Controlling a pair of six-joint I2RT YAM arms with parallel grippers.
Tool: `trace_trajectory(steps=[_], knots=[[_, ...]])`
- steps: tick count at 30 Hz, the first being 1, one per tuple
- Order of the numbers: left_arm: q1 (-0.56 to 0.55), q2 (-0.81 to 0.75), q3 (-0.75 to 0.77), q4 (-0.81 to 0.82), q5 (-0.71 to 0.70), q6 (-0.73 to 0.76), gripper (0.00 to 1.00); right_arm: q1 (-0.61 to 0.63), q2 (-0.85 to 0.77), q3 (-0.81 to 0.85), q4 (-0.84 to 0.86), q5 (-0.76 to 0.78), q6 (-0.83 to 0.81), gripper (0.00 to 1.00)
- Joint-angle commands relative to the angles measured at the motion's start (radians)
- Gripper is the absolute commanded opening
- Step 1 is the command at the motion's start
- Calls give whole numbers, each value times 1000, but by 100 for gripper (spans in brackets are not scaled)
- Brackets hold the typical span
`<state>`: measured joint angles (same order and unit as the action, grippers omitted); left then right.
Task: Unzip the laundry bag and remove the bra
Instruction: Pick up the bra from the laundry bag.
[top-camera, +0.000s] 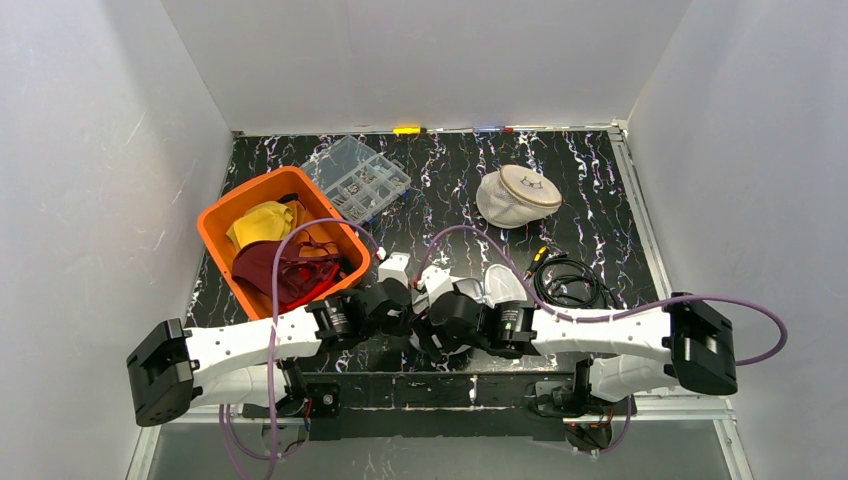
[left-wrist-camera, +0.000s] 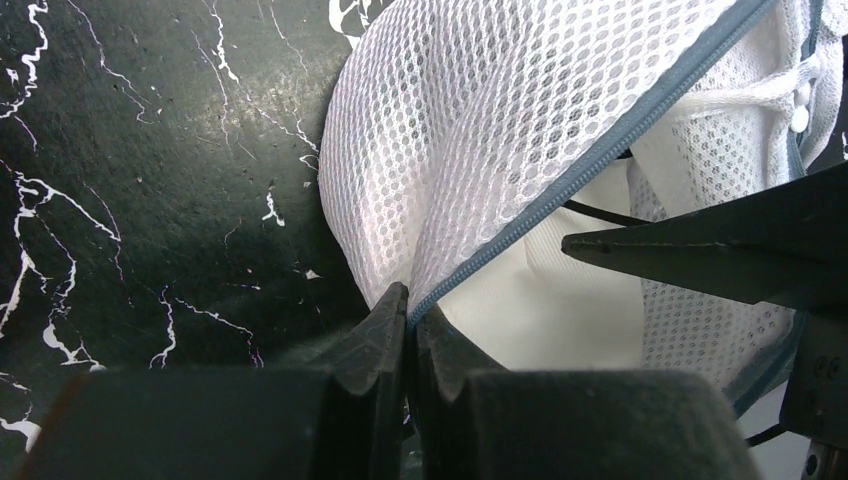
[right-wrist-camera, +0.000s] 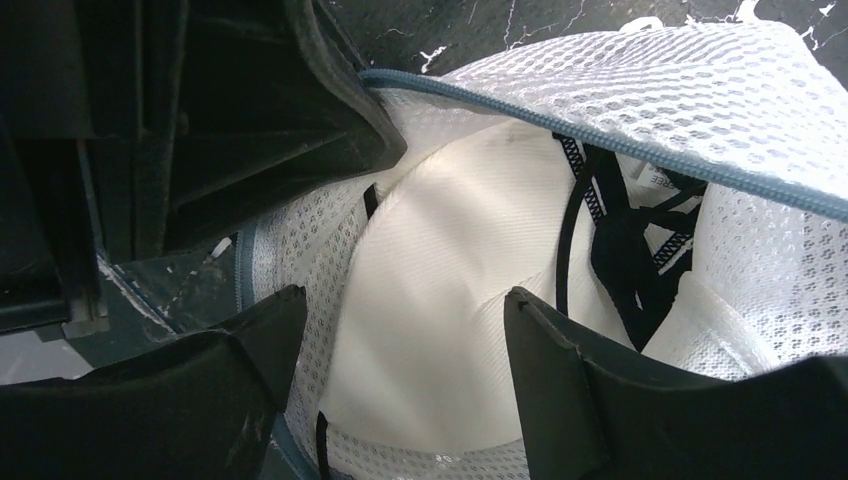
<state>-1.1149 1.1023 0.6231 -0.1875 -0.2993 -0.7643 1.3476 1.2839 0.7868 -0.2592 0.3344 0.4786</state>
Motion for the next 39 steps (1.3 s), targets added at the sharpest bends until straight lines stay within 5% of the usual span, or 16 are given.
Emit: trace_trajectory(steps=[1,9,15,21,27,39], knots=[[0,-30,-18,-11,-10,-12,3,27,27,-21,0,92,-6,80],[0,-28,-21,-4,8,-13,0,63,129,14,-78,228,16,77],[0,-33,-36,0,28,-12,0,65,76,-16,-57,284,63,60],[0,-33,-55,12,46,-10,0,64,-6,-53,-2,256,66,73],[0,-25,-54,20,61,-6,0,64,-13,-49,17,260,53,70],[0,-12,-50,-3,46,5,0,64,-128,-68,39,239,30,28]])
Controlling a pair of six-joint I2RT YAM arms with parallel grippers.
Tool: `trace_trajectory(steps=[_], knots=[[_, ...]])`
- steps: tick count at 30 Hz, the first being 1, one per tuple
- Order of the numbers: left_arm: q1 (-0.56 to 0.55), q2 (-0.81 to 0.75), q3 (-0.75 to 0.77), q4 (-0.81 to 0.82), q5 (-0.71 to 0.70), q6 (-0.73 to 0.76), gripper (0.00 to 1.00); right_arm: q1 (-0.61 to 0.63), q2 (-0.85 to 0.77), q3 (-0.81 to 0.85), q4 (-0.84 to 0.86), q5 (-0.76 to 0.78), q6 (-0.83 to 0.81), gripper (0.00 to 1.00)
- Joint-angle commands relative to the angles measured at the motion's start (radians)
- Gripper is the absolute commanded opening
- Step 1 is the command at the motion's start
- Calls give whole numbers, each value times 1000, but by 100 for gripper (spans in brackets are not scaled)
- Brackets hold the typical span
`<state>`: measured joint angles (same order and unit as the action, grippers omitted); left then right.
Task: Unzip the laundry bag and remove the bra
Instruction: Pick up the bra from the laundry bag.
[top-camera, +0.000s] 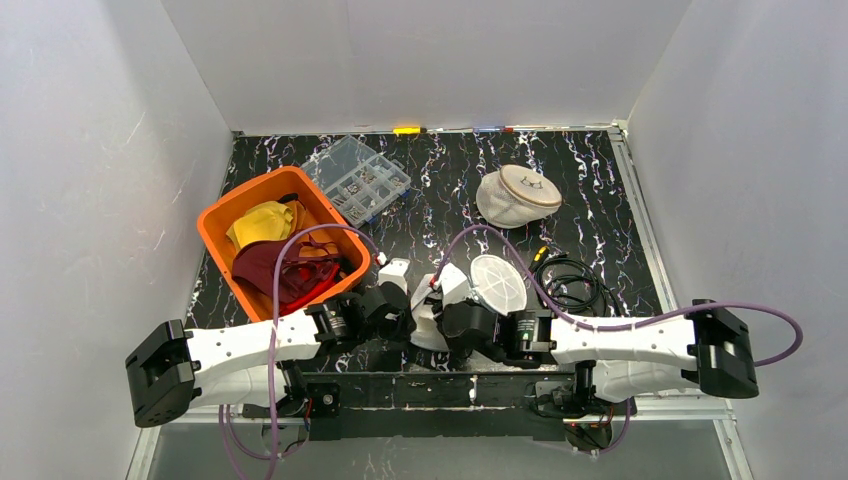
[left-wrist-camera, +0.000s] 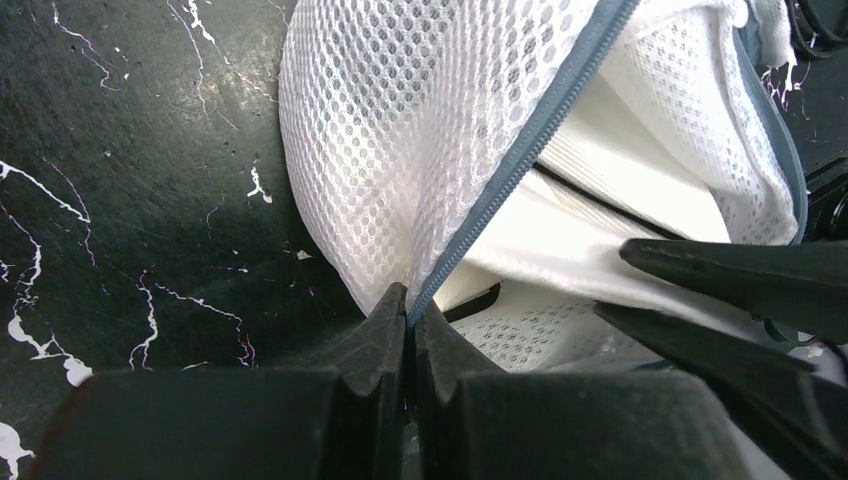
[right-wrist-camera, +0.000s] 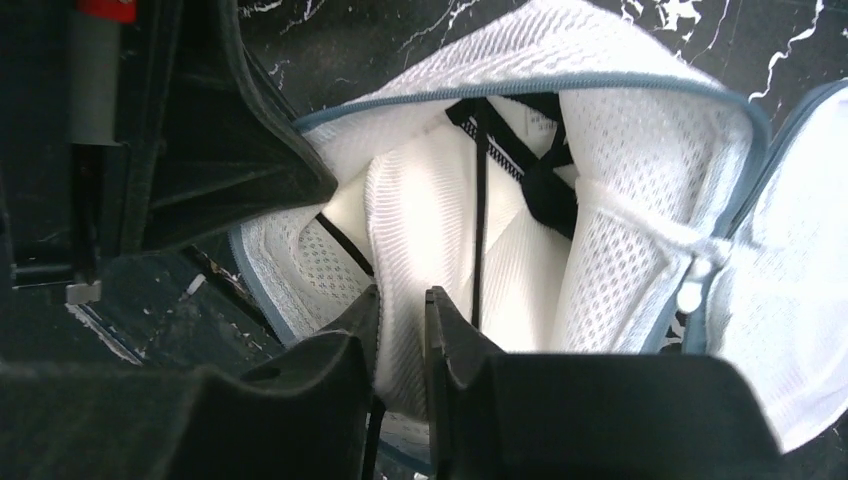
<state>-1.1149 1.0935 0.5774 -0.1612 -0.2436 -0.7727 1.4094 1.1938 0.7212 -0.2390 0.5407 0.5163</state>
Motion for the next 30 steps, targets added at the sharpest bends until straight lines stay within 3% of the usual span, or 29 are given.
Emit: trace_trajectory(steps=[1,6,11,17,22,25,26,28,29,30], knots=[[0,-2,-3,-28,-10,15,0,3,-39,1,3,41,-6,26],[0,5,-2,-33,-9,16,0,3,-53,1,-28,73,14,1],[0,-7,-1,-64,-2,10,3,2,-117,-24,-38,159,77,1],[0,-63,-4,-69,63,-11,40,3,-182,-70,16,165,81,1],[0,-79,2,-70,93,-19,42,3,-152,-64,6,154,98,1],[0,-59,-1,-56,125,-14,38,2,-158,-88,50,147,99,1],[0,-50,-5,-47,139,-12,31,3,-155,-94,58,143,100,1],[0,-28,-8,-48,148,-5,6,3,-145,-101,65,134,105,1],[0,-15,-10,-53,146,1,0,3,-140,-105,70,126,107,1],[0,-3,-12,-60,141,7,0,2,-136,-110,81,116,109,1]])
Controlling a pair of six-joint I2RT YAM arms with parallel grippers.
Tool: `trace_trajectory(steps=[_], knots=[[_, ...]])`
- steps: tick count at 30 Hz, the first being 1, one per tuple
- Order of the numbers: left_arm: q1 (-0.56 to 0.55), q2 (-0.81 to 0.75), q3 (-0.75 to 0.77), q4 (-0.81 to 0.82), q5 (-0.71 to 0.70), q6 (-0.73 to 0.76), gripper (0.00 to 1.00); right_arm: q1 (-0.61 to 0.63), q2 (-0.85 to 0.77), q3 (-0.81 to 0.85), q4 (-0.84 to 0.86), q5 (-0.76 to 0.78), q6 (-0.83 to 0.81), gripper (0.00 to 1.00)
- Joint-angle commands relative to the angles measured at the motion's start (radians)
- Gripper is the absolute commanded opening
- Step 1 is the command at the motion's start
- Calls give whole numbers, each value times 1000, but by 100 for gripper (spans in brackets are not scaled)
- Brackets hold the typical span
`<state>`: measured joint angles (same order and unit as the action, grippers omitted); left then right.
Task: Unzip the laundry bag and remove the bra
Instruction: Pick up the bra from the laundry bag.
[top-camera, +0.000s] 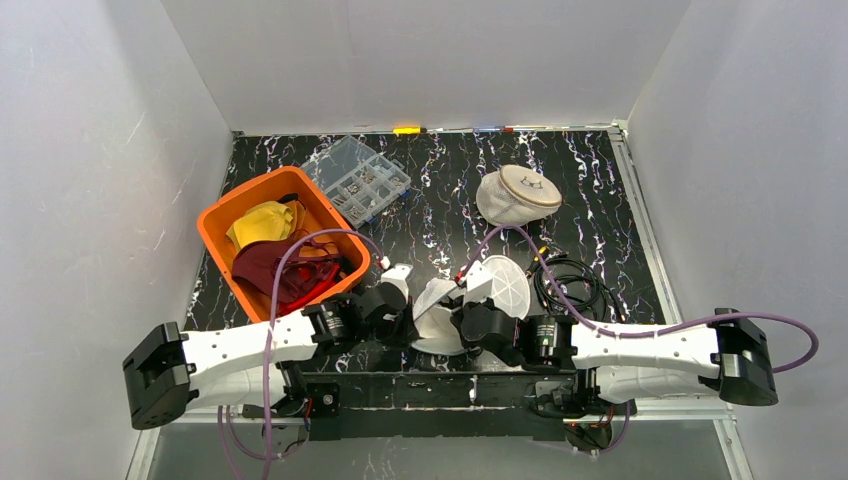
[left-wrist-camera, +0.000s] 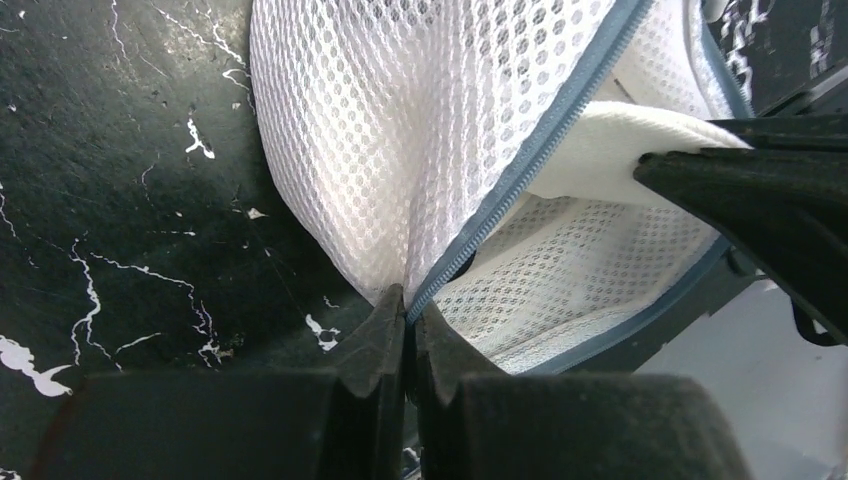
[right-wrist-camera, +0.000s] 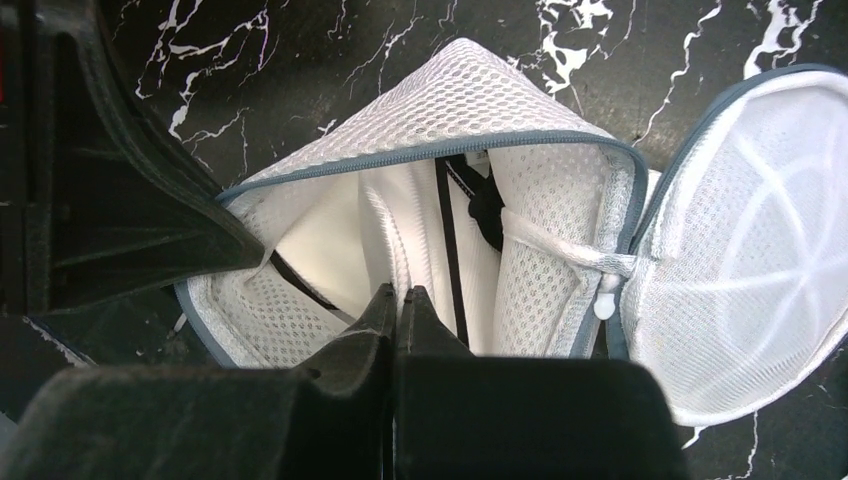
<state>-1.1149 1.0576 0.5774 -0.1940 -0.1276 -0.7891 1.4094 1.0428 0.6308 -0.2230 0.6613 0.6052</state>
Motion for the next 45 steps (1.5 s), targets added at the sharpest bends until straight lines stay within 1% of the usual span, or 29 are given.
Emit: trace_trajectory(steps=[1,5,7,8,9,10,11,12,14,18,19,21,26,35,39,45], knots=[[0,42,-18,-33,16,26,0,2,20,-26,78,-15,19,1],[0,82,-30,-60,-22,35,0,3,35,-44,105,-3,42,1],[0,106,-30,-62,-22,43,0,5,34,-65,151,-14,37,1],[0,117,-29,-65,-25,45,0,5,41,-71,172,-23,31,3],[0,126,-28,-67,-25,48,0,4,54,-71,189,-36,21,12],[0,135,-26,-72,-30,49,0,5,71,-62,193,-48,12,24],[0,139,-26,-73,-30,48,0,5,90,-53,193,-58,2,32],[0,142,-28,-73,-30,46,0,5,110,-42,192,-68,-8,38],[0,142,-34,-66,-29,42,0,10,139,-27,200,-76,-31,48],[0,136,-47,-49,-27,35,0,16,203,2,215,-117,-82,64],[0,138,-49,-44,-26,34,0,18,226,12,215,-116,-90,66],[0,144,-54,-41,-24,32,0,25,265,26,215,-99,-100,69],[0,135,-71,-27,-17,21,0,38,334,43,250,-56,-119,73],[0,117,-85,2,6,8,0,77,426,48,295,27,-138,85],[0,108,-94,22,23,-2,0,87,451,35,317,83,-135,86],[0,83,-111,46,48,-21,0,91,490,22,344,180,-132,83]])
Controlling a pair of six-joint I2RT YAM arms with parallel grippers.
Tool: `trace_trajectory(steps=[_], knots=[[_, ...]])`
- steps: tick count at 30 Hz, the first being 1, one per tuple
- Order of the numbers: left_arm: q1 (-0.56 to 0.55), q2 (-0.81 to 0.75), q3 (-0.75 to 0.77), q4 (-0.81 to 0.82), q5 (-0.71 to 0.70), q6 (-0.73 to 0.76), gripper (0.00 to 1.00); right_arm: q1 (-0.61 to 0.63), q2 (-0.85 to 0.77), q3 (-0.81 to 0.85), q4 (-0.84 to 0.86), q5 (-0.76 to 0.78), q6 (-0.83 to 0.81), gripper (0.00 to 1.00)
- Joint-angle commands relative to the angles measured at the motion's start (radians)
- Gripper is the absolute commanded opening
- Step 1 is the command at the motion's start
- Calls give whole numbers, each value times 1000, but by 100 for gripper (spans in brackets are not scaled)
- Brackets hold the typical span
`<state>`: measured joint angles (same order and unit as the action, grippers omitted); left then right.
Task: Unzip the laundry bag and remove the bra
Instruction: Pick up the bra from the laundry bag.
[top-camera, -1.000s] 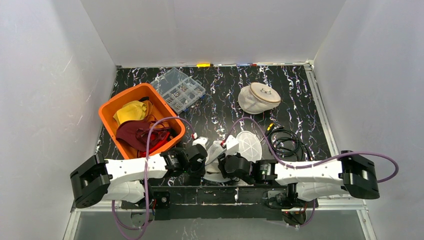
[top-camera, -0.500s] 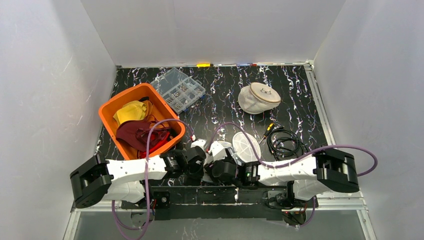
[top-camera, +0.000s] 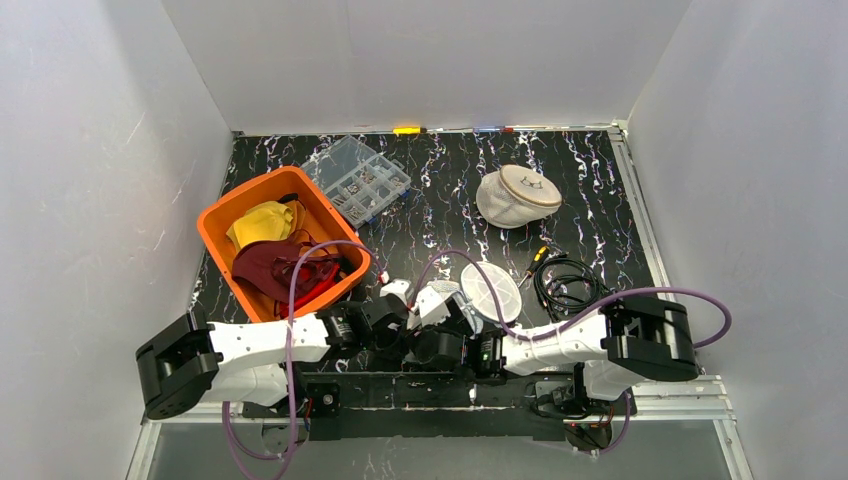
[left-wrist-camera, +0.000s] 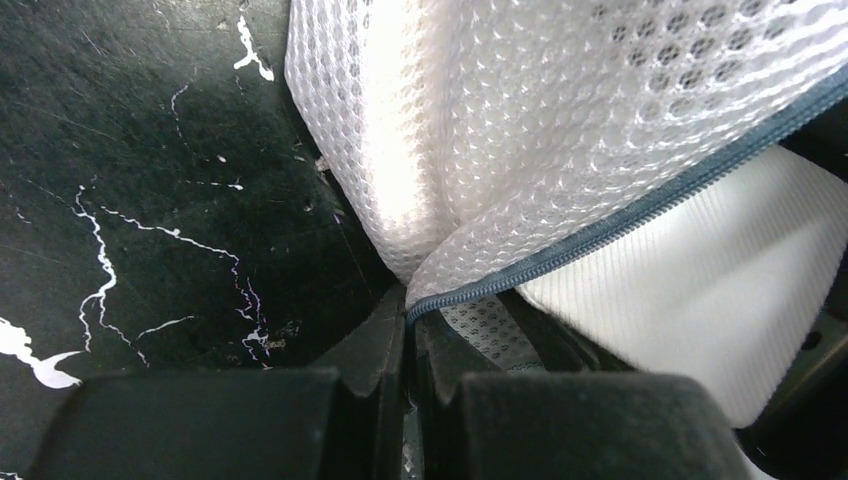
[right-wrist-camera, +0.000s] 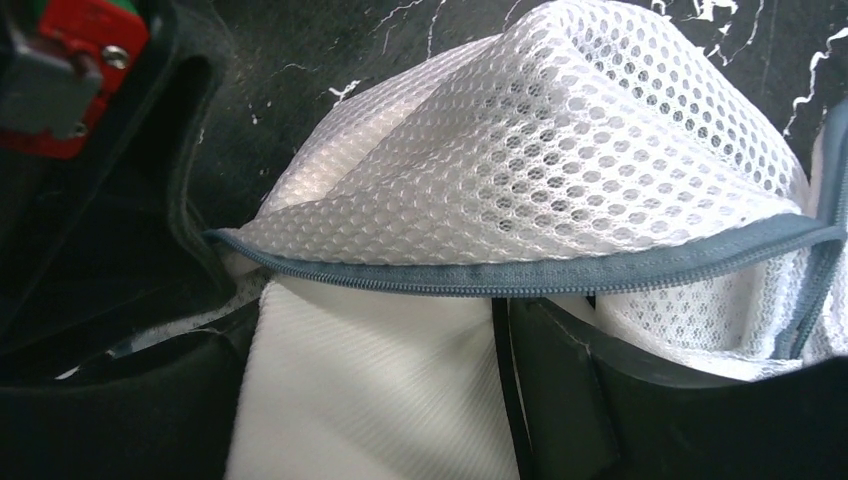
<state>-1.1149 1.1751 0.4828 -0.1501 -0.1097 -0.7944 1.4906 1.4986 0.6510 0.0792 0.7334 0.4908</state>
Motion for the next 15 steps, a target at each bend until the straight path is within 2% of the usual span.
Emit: trace_trajectory(steps=[1,10,12,15], knots=[[0,-39,-18,2,32,-17,0,11,43,1,44,113,-18,83],[0,-66,-12,-22,28,-17,0,17,83,-1,52,112,-24,83],[0,-66,-9,-22,29,-17,0,16,88,8,43,112,-26,78],[0,-67,-6,-28,25,-19,0,24,81,17,22,124,-25,62]])
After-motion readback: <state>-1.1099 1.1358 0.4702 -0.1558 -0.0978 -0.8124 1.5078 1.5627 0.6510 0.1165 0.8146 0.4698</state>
